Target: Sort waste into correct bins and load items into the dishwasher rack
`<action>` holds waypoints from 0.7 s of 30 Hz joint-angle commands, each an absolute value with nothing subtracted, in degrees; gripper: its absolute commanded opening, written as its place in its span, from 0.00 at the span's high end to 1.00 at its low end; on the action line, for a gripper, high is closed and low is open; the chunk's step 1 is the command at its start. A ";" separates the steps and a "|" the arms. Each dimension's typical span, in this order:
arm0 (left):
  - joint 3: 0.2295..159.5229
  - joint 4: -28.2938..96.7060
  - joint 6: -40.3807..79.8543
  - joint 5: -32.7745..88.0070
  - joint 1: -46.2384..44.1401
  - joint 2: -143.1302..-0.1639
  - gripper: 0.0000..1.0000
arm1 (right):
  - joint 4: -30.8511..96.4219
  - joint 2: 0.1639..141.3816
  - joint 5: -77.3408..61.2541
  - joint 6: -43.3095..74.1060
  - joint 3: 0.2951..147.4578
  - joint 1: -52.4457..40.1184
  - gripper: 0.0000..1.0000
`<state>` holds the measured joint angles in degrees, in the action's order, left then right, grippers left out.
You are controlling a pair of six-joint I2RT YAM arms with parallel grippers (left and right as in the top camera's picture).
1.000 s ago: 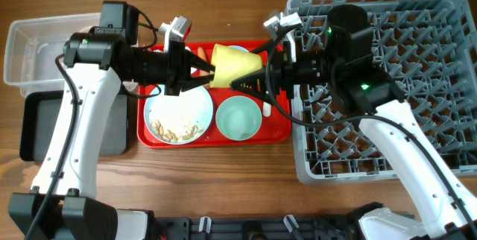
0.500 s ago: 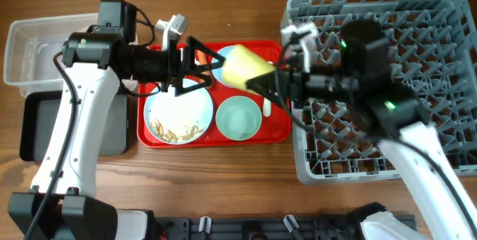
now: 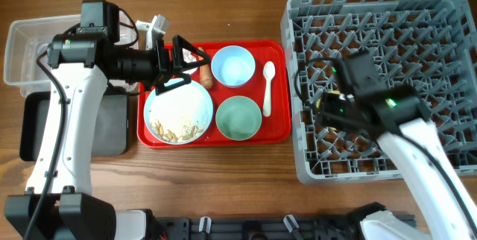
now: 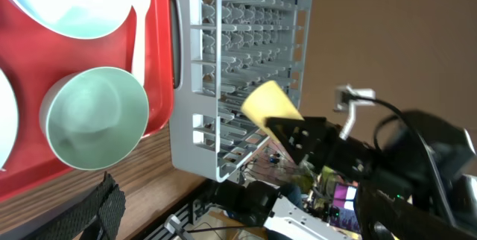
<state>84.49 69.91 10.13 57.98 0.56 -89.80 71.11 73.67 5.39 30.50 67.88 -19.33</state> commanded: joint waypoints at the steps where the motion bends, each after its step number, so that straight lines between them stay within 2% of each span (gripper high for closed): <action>1: 84.82 69.93 9.37 56.84 0.80 -89.62 0.00 | 67.99 80.40 2.76 28.53 67.92 -19.35 0.18; 3: 84.82 70.06 9.37 56.84 0.82 -89.62 0.00 | 67.94 82.04 -0.36 27.97 67.94 -19.29 0.10; 6: 84.82 70.98 9.34 56.47 0.82 -89.60 0.00 | 68.18 81.47 -1.37 26.63 69.63 -19.20 0.09; 8: 84.84 71.02 9.34 56.47 0.95 -89.30 0.00 | 67.53 79.92 -2.37 23.11 73.38 -19.79 0.10; 11: 85.80 71.05 9.50 53.71 2.57 -86.87 0.00 | 62.08 77.45 -10.02 16.88 78.22 -23.35 0.19; 13: 88.01 71.81 13.85 42.48 4.73 -82.98 0.00 | 58.02 77.67 -12.12 17.17 78.30 -27.64 0.23; 16: 90.26 72.42 21.63 21.82 7.57 -74.41 0.00 | 59.27 82.56 -5.23 23.99 77.80 -33.08 0.29; 21: 90.26 72.27 24.49 -2.63 9.45 -61.41 0.00 | 58.59 96.79 -1.98 28.69 75.92 -34.87 0.35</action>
<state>89.45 72.25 21.12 17.52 8.88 -67.00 59.20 88.31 -4.60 25.23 77.25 -34.70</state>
